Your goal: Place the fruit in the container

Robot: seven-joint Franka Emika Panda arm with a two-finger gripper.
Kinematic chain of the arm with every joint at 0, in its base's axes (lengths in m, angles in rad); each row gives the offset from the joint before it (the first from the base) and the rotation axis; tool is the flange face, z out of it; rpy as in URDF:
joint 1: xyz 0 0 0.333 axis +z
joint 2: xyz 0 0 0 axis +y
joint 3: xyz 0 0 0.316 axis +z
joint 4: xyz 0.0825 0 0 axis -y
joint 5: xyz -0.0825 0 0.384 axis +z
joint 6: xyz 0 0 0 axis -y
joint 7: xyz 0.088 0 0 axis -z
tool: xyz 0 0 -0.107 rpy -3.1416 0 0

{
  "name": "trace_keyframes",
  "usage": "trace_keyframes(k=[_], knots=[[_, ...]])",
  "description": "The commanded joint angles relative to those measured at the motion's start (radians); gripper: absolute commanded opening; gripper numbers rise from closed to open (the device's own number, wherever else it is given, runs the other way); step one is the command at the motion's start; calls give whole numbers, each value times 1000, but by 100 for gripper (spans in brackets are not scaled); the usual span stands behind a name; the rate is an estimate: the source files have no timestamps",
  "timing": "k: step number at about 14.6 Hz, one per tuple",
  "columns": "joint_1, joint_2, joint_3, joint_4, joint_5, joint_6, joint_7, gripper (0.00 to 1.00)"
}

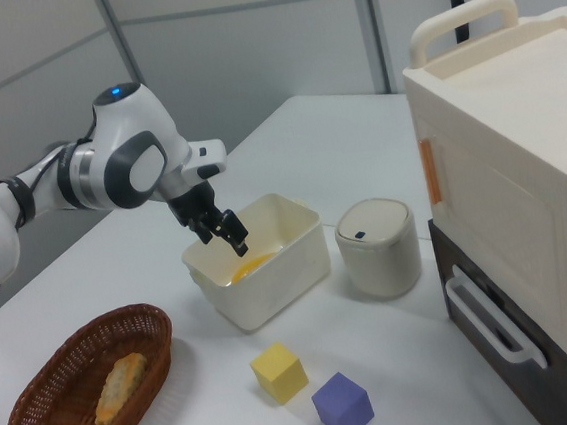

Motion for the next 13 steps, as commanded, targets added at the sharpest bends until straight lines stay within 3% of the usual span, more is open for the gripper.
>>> trace_keyframes(k=[1, 7, 13], knots=[[-23, -76, -7, -14, -53, -157, -69, 100], [-123, -157, -8, -17, -68, -355, -310, 100], [-177, -168, -47, -21, -68, -406, -387, 100]])
